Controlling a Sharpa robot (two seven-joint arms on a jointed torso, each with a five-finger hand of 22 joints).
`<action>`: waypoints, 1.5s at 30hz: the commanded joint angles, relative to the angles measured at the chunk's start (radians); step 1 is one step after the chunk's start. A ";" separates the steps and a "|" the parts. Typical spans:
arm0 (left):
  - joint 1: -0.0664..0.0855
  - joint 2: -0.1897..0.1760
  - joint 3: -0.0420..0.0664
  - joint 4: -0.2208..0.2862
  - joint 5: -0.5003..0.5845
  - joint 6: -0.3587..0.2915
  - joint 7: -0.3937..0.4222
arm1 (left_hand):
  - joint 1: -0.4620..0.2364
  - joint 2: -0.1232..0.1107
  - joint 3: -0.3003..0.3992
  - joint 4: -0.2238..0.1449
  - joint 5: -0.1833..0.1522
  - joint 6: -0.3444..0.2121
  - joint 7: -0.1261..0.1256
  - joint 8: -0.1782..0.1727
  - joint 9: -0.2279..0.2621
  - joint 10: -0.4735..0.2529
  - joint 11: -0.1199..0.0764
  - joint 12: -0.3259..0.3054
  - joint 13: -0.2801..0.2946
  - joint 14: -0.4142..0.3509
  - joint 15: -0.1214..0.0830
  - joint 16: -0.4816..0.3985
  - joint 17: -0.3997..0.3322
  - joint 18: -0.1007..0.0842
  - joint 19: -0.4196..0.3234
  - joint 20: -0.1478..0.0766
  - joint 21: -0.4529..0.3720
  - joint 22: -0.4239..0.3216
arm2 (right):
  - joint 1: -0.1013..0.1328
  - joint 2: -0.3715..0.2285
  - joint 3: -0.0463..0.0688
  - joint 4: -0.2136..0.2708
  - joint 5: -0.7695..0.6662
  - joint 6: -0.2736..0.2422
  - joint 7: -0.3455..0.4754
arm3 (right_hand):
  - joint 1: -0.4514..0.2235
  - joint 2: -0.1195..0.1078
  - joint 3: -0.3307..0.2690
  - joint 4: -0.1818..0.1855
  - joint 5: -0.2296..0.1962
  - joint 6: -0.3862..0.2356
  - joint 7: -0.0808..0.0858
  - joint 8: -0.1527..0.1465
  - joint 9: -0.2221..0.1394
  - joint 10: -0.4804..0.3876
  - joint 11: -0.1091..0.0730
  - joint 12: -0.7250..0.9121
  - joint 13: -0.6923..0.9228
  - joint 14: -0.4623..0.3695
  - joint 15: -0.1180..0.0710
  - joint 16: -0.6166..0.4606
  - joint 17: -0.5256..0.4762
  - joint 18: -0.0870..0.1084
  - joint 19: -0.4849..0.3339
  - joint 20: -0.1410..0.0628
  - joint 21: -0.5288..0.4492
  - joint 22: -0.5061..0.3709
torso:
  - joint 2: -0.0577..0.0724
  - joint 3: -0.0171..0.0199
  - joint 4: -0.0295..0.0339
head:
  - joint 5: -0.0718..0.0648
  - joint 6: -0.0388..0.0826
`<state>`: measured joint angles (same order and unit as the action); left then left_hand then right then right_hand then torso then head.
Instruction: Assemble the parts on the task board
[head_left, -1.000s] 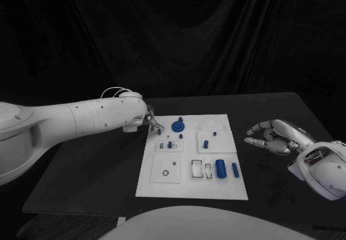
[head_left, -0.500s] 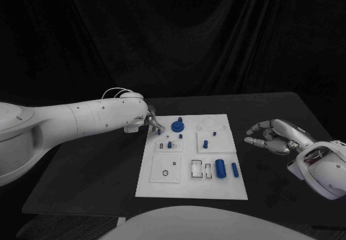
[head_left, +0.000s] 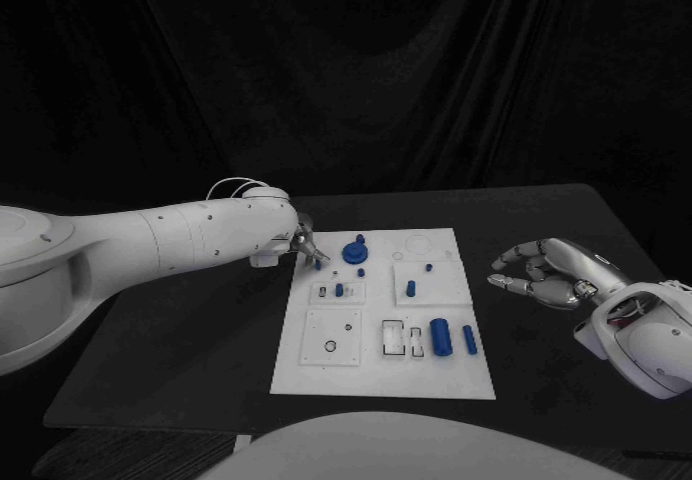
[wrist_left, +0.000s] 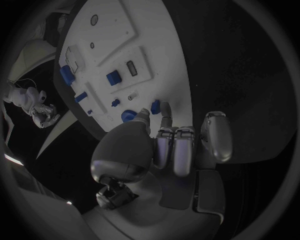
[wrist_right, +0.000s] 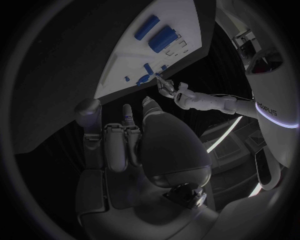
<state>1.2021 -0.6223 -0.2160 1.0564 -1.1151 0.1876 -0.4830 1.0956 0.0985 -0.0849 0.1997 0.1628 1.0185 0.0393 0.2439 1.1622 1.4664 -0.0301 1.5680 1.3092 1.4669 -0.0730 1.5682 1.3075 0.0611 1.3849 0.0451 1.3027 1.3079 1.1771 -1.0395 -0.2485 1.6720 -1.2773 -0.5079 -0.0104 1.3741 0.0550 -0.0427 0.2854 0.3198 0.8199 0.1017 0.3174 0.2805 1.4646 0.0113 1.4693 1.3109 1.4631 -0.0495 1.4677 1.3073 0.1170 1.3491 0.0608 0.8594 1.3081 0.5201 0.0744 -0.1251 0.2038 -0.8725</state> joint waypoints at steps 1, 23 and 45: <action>-0.005 0.003 0.001 -0.001 -0.002 0.007 0.009 | 0.018 0.000 0.006 -0.015 0.017 0.009 -0.001 -0.008 -0.003 0.104 0.004 0.003 0.262 0.104 0.007 0.003 0.263 0.009 -0.002 0.003 -0.008 0.161 | -0.003 -0.001 0.001 0.001 -0.002 0.001 -0.002 | 0.007 0.002 0.005 -0.002 0.006 0.009 0.000 0.002 -0.002 0.043 -0.001 -0.004 0.163 0.062 -0.002 -0.003 0.111 0.001 0.005 -0.001 -0.004 0.107 | 0.000 -0.0004 -0.0001 | -0.003 0.000; -0.008 0.002 0.001 0.000 -0.002 -0.036 0.047 | 0.042 -0.014 0.108 -0.069 0.164 0.016 -0.012 -0.029 -0.018 0.104 -0.005 0.003 0.262 0.104 -0.001 0.003 0.263 0.009 0.004 -0.004 -0.014 0.169 | -0.003 0.001 0.001 -0.004 -0.002 0.015 -0.012 | 0.019 0.002 0.011 -0.006 0.024 0.006 0.001 0.000 -0.007 0.043 0.000 -0.006 0.161 0.062 -0.002 -0.005 0.110 0.001 0.005 -0.001 -0.009 0.106 | 0.000 0.0007 0.0009 | -0.003 0.000; -0.008 -0.043 0.001 0.081 -0.002 -0.102 0.024 | -0.062 -0.164 0.679 -0.273 0.294 0.024 -0.010 -0.024 0.012 0.104 -0.008 0.003 0.262 0.104 -0.006 0.003 0.263 0.007 0.012 -0.010 -0.018 0.172 | -0.008 -0.003 0.001 -0.004 -0.002 0.032 -0.027 | 0.055 0.002 0.034 -0.015 0.100 0.003 0.002 -0.004 -0.019 0.039 0.000 -0.013 0.155 0.060 -0.002 -0.010 0.104 0.002 0.003 -0.001 -0.020 0.105 | 0.000 0.0011 -0.0010 | 0.003 0.000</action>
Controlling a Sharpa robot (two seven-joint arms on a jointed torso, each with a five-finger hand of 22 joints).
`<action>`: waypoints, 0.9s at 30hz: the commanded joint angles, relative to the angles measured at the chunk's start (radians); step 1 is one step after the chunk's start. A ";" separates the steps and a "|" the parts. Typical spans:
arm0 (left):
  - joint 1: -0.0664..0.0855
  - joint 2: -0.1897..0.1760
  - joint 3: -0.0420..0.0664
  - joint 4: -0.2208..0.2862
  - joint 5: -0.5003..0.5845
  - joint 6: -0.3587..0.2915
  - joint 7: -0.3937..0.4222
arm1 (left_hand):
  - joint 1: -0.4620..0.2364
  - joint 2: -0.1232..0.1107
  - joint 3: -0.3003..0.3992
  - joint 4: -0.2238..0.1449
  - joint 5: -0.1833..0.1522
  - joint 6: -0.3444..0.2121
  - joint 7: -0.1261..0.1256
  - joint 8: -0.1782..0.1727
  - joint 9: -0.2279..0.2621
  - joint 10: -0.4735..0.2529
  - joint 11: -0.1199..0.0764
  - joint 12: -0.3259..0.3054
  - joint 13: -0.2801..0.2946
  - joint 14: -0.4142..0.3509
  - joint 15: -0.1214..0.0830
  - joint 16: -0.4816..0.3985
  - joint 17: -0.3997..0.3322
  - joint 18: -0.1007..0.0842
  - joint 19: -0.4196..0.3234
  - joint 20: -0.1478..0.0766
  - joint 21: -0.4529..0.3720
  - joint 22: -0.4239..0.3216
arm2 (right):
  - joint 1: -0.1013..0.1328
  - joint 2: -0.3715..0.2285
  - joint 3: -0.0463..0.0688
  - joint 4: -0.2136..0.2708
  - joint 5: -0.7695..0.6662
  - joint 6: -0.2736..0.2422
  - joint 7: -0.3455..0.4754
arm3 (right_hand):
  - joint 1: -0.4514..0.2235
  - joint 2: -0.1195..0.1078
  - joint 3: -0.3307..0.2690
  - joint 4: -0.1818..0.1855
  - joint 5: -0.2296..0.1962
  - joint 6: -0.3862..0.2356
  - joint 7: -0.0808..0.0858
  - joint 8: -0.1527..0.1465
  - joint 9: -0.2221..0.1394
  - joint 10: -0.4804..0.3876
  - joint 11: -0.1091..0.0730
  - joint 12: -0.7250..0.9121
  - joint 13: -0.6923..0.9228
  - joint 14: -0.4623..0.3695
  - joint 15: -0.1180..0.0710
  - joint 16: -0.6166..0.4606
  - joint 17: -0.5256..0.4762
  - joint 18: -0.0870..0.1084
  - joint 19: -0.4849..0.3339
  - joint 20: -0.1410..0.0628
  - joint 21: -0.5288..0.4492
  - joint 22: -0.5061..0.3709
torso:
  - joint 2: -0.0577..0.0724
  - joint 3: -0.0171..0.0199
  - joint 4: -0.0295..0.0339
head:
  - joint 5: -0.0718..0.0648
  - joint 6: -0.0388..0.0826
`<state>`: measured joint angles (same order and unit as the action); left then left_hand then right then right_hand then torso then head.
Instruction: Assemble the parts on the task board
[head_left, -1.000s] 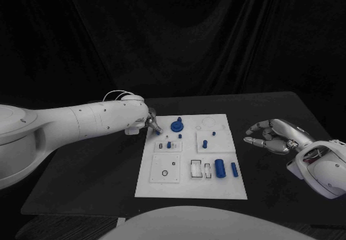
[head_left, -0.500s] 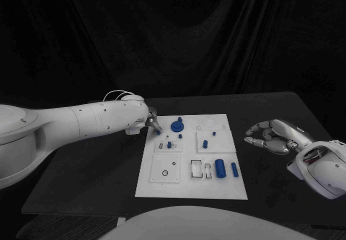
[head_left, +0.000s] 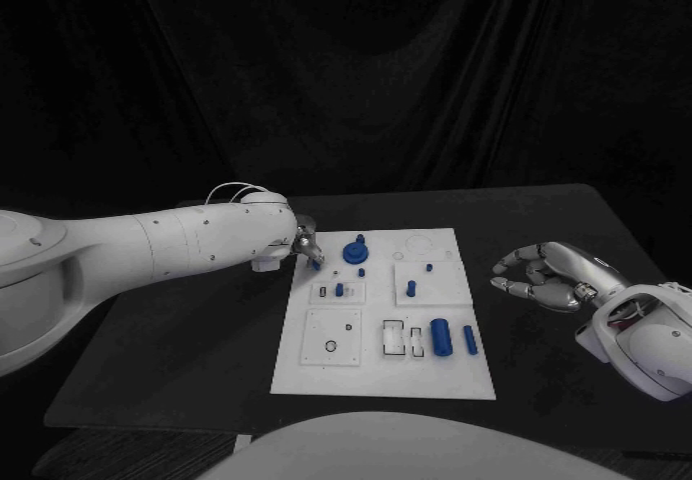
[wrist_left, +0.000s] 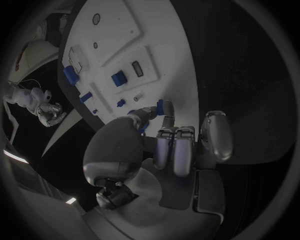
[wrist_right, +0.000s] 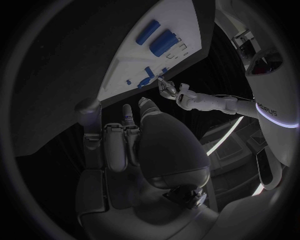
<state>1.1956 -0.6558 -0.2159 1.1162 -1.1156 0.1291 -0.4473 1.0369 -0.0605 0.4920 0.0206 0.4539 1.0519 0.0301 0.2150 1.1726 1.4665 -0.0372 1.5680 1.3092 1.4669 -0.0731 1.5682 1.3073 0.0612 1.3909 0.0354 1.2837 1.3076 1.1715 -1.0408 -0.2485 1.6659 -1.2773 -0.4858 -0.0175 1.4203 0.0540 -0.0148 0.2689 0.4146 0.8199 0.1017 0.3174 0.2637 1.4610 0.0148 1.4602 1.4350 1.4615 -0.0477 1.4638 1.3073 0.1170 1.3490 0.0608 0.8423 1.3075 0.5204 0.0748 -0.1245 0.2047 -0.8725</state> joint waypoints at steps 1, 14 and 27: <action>-0.001 -0.017 0.001 0.035 -0.001 -0.051 -0.021 | -0.003 -0.005 0.102 -0.093 0.003 -0.010 -0.001 0.005 0.001 0.104 -0.001 0.003 0.262 0.104 -0.006 0.003 0.263 0.007 0.006 -0.001 0.001 0.172 | -0.003 -0.003 0.001 0.003 -0.002 0.010 -0.021 | 0.009 0.003 0.007 0.002 0.007 0.003 0.002 -0.004 -0.002 0.043 -0.004 -0.004 0.030 0.061 -0.004 -0.006 0.104 0.002 0.003 -0.001 -0.003 0.105 | 0.000 0.0005 -0.0020 | 0.002 0.000; 0.004 -0.117 0.001 0.211 0.157 -0.124 -0.139 | -0.035 -0.003 0.111 -0.088 0.000 -0.019 0.002 0.002 0.005 0.104 0.002 0.003 0.262 0.104 -0.004 0.003 0.263 0.007 0.007 0.000 0.001 0.172 | -0.002 -0.007 0.001 0.005 -0.002 0.012 -0.029 | 0.014 0.002 0.011 0.000 0.017 0.004 0.002 -0.003 -0.003 0.041 -0.004 -0.007 0.028 0.061 -0.004 -0.007 0.103 0.003 0.002 -0.001 -0.006 0.105 | -0.001 0.0013 0.0002 | 0.003 0.000; 0.002 -0.169 0.000 0.300 0.119 -0.164 -0.161 | -0.049 0.002 0.108 -0.081 -0.011 -0.018 0.001 0.003 0.007 0.104 0.001 0.003 0.262 0.104 -0.004 0.003 0.263 0.007 0.010 0.001 0.004 0.173 | -0.003 -0.005 0.001 0.002 -0.002 0.010 -0.028 | 0.024 -0.002 0.019 -0.002 0.038 0.005 0.002 -0.003 -0.006 0.038 -0.004 -0.012 0.023 0.060 -0.004 -0.009 0.101 0.003 0.002 -0.001 -0.008 0.105 | -0.002 0.0006 0.0002 | 0.011 0.000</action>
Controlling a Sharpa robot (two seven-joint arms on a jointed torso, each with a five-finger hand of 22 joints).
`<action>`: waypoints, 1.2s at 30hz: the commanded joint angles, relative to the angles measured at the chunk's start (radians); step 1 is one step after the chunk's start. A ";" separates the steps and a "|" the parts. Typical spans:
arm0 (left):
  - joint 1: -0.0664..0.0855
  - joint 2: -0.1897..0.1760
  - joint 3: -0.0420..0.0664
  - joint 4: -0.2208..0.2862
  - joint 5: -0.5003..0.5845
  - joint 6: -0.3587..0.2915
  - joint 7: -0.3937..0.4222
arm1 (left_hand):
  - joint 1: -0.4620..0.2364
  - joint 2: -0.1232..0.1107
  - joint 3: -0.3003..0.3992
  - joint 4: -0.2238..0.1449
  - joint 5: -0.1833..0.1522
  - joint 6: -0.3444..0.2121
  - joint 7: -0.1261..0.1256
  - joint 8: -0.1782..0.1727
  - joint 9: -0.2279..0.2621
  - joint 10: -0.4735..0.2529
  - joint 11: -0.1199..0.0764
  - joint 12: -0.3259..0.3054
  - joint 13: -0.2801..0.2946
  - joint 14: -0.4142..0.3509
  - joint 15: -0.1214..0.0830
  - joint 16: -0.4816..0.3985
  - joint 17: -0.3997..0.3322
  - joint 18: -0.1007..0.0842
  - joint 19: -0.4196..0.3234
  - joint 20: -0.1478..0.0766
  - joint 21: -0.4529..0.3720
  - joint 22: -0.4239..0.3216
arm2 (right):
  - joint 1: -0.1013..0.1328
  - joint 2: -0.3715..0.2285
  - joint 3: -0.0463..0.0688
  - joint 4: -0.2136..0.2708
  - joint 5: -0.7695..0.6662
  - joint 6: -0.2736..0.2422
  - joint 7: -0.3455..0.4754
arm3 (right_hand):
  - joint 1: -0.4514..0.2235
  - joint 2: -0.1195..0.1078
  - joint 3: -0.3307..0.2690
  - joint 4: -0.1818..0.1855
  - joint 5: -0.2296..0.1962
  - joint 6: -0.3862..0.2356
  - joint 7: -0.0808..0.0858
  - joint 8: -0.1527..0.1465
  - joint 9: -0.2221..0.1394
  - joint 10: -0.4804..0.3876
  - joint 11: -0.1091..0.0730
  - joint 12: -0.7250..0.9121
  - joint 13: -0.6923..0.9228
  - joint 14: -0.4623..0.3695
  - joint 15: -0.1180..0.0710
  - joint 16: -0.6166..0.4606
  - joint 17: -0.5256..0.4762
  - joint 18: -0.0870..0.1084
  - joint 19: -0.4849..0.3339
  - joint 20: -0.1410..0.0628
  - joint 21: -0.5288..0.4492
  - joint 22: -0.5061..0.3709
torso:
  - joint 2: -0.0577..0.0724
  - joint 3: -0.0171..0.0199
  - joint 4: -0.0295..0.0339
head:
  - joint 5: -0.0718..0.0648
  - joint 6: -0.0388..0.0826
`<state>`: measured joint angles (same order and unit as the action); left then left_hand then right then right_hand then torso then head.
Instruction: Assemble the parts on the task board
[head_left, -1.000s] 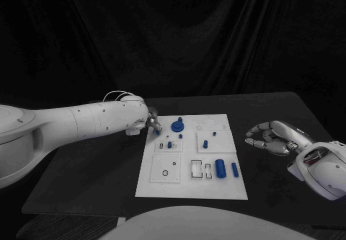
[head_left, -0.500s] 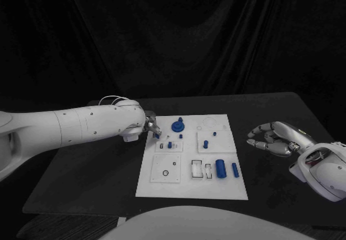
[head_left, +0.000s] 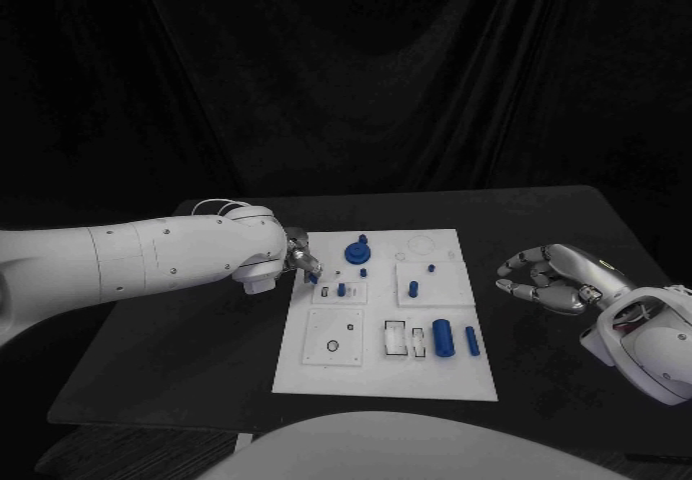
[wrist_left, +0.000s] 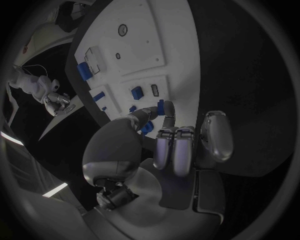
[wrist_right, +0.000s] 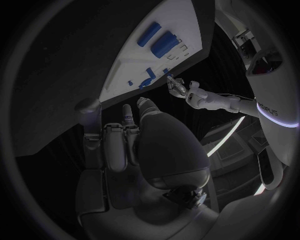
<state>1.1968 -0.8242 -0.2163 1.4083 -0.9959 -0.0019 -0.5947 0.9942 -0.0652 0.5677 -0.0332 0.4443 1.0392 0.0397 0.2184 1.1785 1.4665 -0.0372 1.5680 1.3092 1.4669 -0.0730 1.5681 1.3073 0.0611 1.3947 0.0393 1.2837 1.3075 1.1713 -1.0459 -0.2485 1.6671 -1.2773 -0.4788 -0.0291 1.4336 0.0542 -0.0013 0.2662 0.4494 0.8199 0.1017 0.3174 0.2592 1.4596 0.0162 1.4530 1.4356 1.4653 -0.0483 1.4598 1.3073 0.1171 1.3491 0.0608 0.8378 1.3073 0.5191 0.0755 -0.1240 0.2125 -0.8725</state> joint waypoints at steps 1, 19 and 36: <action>0.000 -0.001 0.001 0.010 -0.002 -0.034 -0.012 | -0.007 0.006 0.032 -0.027 -0.002 -0.005 -0.008 0.000 0.001 0.104 0.001 0.003 0.262 0.104 -0.004 0.003 0.263 0.007 0.006 -0.003 0.003 0.173 | -0.002 0.000 0.001 0.001 -0.002 0.003 -0.016 | 0.011 -0.002 0.005 0.000 0.005 0.005 0.002 -0.003 -0.001 0.039 -0.006 -0.005 0.023 0.057 -0.003 -0.004 0.102 0.003 0.001 -0.001 -0.004 0.105 | 0.000 -0.0003 -0.0009 | 0.005 0.000; -0.015 0.012 0.000 0.015 -0.061 -0.051 0.014 | -0.012 0.010 0.030 -0.023 -0.007 -0.001 -0.009 0.002 0.002 0.104 0.001 0.003 0.262 0.104 -0.004 0.003 0.263 0.007 0.007 -0.003 0.004 0.173 | -0.003 0.002 0.001 -0.002 -0.002 -0.001 -0.013 | 0.013 -0.003 0.007 0.000 0.011 0.006 0.002 -0.003 -0.002 0.039 -0.005 -0.006 0.022 0.057 -0.003 -0.004 0.103 0.003 0.002 -0.001 -0.003 0.105 | 0.002 -0.0008 -0.0004 | 0.004 0.000; -0.040 0.013 0.000 0.027 -0.062 -0.067 0.028 | -0.015 0.014 0.029 -0.019 -0.010 -0.001 -0.009 0.002 0.003 0.104 0.001 0.003 0.262 0.104 -0.005 0.003 0.263 0.007 0.006 -0.003 0.003 0.173 | -0.004 0.000 0.001 -0.002 -0.002 0.000 -0.014 | 0.014 -0.004 0.008 0.000 0.014 0.006 0.002 -0.002 -0.002 0.039 -0.005 -0.006 0.022 0.057 -0.003 -0.003 0.103 0.002 0.002 -0.001 -0.002 0.106 | 0.002 -0.0006 0.0003 | 0.006 0.000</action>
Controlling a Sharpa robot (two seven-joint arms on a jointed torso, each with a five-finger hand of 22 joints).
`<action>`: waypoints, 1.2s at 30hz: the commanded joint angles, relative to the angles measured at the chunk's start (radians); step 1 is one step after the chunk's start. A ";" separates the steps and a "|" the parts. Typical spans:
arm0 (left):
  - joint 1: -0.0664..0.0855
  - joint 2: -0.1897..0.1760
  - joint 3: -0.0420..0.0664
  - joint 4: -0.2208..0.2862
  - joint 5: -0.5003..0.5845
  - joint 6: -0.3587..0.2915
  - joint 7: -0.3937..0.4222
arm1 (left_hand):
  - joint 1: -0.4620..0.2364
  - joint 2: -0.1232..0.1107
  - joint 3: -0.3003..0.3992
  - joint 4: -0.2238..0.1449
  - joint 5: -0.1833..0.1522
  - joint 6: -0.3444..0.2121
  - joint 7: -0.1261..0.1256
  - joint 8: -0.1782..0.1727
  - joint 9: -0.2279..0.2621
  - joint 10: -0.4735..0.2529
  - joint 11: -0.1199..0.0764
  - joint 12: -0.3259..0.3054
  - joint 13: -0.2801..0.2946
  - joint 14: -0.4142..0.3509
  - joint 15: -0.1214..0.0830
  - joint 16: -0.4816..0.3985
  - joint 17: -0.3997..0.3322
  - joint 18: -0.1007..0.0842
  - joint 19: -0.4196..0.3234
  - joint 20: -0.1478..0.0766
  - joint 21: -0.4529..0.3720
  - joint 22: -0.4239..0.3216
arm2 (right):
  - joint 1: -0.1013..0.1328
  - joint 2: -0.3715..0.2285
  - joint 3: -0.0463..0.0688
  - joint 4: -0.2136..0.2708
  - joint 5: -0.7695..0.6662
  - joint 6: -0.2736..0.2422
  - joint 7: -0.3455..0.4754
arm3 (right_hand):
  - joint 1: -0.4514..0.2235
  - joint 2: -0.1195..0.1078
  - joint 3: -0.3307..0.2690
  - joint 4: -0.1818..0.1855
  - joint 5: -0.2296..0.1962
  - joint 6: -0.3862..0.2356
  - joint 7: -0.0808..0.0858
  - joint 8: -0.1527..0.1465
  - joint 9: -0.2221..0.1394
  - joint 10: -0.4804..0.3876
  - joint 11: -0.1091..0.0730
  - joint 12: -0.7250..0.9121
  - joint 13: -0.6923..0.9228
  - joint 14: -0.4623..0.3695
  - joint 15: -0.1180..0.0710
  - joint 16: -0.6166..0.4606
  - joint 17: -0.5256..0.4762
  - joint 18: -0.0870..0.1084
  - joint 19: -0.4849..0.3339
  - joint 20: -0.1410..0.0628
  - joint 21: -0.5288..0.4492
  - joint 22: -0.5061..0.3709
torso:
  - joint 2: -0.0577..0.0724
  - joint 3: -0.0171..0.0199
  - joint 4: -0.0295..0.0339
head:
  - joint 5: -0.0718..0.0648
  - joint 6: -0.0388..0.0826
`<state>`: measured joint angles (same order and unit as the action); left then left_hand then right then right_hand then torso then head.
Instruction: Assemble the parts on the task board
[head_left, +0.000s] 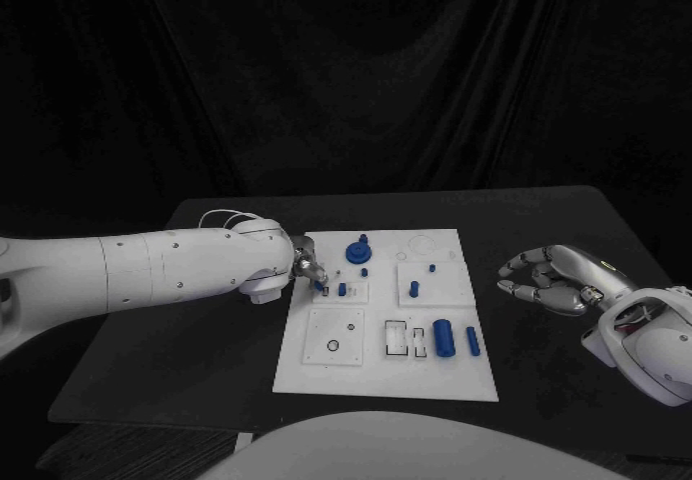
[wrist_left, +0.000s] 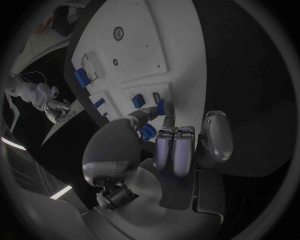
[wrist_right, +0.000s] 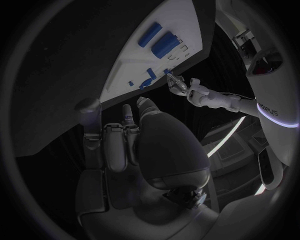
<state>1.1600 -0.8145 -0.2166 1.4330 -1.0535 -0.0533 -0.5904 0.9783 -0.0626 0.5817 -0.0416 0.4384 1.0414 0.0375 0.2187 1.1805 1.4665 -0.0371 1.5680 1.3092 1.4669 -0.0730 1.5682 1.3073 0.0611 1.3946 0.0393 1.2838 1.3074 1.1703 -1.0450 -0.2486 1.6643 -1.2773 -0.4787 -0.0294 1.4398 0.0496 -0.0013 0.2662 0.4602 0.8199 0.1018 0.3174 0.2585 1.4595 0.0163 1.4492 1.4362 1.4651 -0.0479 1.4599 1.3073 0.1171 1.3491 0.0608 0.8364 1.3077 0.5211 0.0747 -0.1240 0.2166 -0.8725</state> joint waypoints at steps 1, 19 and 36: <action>-0.005 0.004 0.001 0.001 -0.005 -0.018 0.025 | 0.001 0.011 0.015 -0.011 -0.004 -0.003 -0.007 0.002 0.001 0.104 0.001 0.003 0.262 0.104 -0.005 0.003 0.264 0.007 0.006 -0.003 0.003 0.173 | -0.003 0.000 0.001 0.001 -0.002 -0.001 -0.014 | 0.007 0.000 0.008 0.000 0.003 0.006 0.002 -0.002 -0.001 0.039 -0.005 -0.002 0.021 0.058 -0.004 -0.003 0.103 0.002 0.002 -0.001 -0.001 0.105 | 0.000 0.0001 -0.0002 | 0.002 0.000; -0.025 0.008 0.001 0.005 -0.005 -0.024 0.032 | 0.001 0.014 0.016 -0.011 0.000 -0.001 -0.008 0.003 0.002 0.104 0.000 0.003 0.262 0.104 -0.005 0.003 0.264 0.007 0.007 -0.003 0.004 0.173 | -0.005 -0.008 0.001 0.005 -0.002 0.000 -0.019 | 0.008 0.000 0.008 0.000 0.004 0.007 0.002 -0.002 -0.001 0.039 -0.005 -0.002 0.021 0.058 -0.004 -0.003 0.104 0.002 0.002 -0.001 -0.001 0.105 | -0.001 -0.0005 -0.0011 | 0.001 0.000; -0.030 -0.003 0.001 0.020 -0.005 -0.012 0.020 | 0.000 0.014 0.015 -0.010 0.001 0.000 -0.008 0.003 0.002 0.104 0.000 0.003 0.262 0.104 -0.005 0.003 0.264 0.008 0.006 -0.003 0.002 0.172 | -0.007 -0.006 0.001 0.002 -0.002 0.002 -0.022 | 0.009 -0.001 0.010 0.000 0.007 0.008 0.002 -0.002 -0.002 0.039 -0.005 -0.003 0.020 0.058 -0.003 -0.003 0.104 0.002 0.003 -0.001 -0.001 0.105 | 0.000 -0.0006 0.0003 | 0.001 0.000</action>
<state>1.1373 -0.8178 -0.2123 1.4509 -1.0604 -0.0839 -0.5695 0.9775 -0.0558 0.5871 -0.0473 0.4382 1.0421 0.0368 0.2244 1.1809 1.4665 -0.0371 1.5680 1.3092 1.4669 -0.0731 1.5682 1.3073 0.0610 1.3982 0.0356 1.2838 1.3074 1.1656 -1.0511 -0.2486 1.6660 -1.2773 -0.4786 -0.0338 1.4396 0.0494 0.0043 0.2662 0.4601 0.8199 0.1018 0.3174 0.2578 1.4595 0.0163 1.4496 1.4860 1.4649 -0.0478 1.4599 1.3073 0.1171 1.3490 0.0608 0.8364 1.3074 0.5204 0.0738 -0.1245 0.2172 -0.8725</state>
